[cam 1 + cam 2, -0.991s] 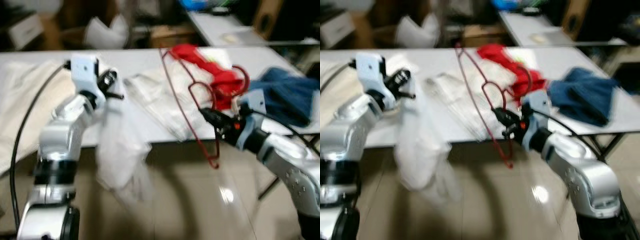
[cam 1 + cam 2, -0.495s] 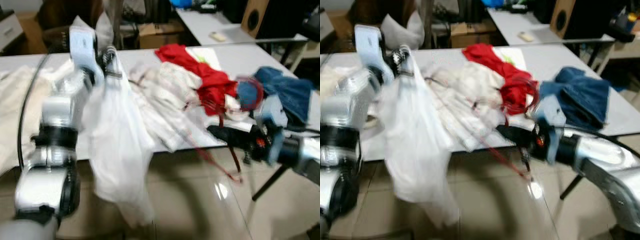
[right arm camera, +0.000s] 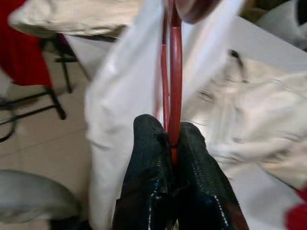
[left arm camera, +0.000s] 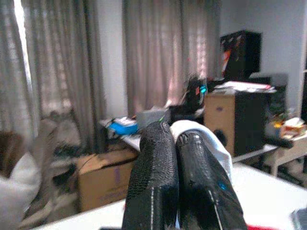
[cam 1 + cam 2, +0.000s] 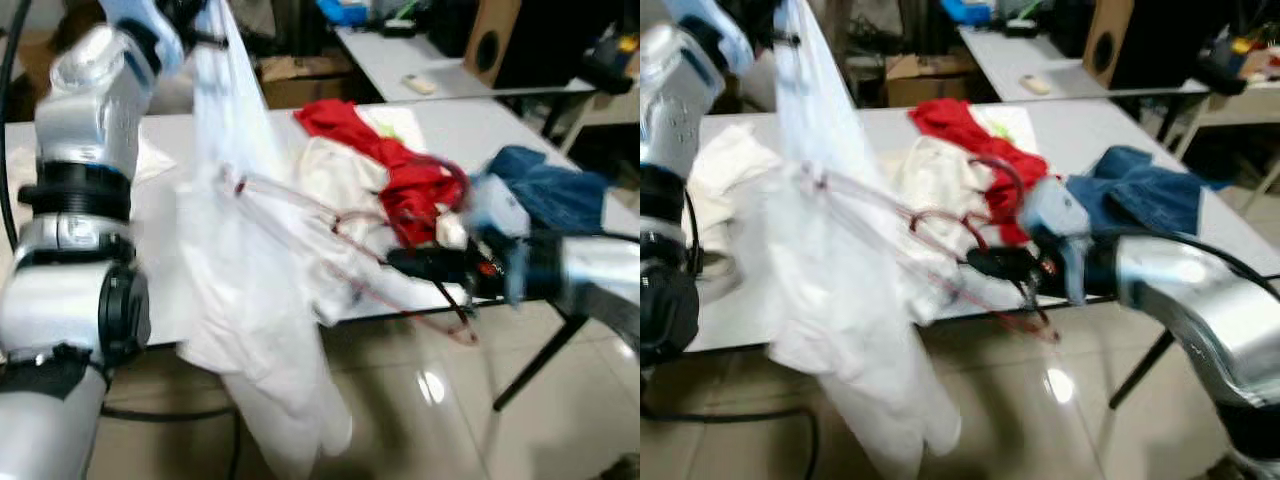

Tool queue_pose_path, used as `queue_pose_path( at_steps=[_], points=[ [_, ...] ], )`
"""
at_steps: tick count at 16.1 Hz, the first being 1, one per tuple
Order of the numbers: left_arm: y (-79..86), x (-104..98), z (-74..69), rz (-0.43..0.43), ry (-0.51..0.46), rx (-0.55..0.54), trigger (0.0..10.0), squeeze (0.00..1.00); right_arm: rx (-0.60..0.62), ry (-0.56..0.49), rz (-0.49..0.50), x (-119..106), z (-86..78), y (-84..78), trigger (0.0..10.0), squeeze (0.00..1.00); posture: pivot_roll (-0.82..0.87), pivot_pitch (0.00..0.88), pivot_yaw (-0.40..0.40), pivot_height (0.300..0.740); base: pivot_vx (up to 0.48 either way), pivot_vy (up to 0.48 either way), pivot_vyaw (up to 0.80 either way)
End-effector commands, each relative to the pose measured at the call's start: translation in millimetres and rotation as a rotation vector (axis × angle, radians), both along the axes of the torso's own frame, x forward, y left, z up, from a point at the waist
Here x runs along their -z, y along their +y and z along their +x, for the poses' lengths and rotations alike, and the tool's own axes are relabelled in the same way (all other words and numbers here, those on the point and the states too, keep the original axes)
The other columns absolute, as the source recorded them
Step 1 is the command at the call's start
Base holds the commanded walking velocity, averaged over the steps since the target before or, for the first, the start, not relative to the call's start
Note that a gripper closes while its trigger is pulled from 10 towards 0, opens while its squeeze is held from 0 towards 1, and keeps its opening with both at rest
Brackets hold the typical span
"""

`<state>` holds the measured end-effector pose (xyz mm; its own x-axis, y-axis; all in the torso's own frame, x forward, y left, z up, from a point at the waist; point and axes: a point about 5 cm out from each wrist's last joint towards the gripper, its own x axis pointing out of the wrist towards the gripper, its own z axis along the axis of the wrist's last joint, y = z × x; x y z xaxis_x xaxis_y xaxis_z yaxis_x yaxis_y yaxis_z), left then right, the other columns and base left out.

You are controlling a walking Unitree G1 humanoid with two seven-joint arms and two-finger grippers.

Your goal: Hang hanger

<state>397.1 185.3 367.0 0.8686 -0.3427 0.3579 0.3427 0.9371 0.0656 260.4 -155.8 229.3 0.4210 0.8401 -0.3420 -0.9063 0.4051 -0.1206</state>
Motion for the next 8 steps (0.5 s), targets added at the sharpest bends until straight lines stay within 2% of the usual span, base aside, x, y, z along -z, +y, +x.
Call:
queue_pose_path(
  at_steps=[1,2,4,8],
  points=[
    [-2.8,-22.1,-5.0,-0.023,-0.068,0.025,10.0,0.00,0.017,-0.008,-0.018,2.3,4.7,0.4,10.0,0.00,0.02,0.000,0.041,0.740,0.319,0.000,0.00],
    [-0.7,-37.9,-9.1,-0.046,-0.107,0.041,10.0,0.00,0.020,-0.041,-0.004,-2.1,14.7,7.3,10.0,0.00,0.02,0.000,0.038,0.740,0.337,0.000,0.00],
    [-2.8,-54.9,-15.9,-0.046,-0.155,0.072,10.0,0.00,0.006,-0.082,0.019,-7.5,27.0,19.3,10.0,0.00,0.03,0.000,0.034,0.740,0.349,0.000,0.00],
    [-6.5,-63.9,-18.8,-0.041,-0.182,0.092,10.0,0.00,-0.059,-0.097,0.031,-7.9,38.0,38.0,10.0,0.00,0.03,0.000,0.043,0.740,0.352,0.000,0.00]
  ],
)
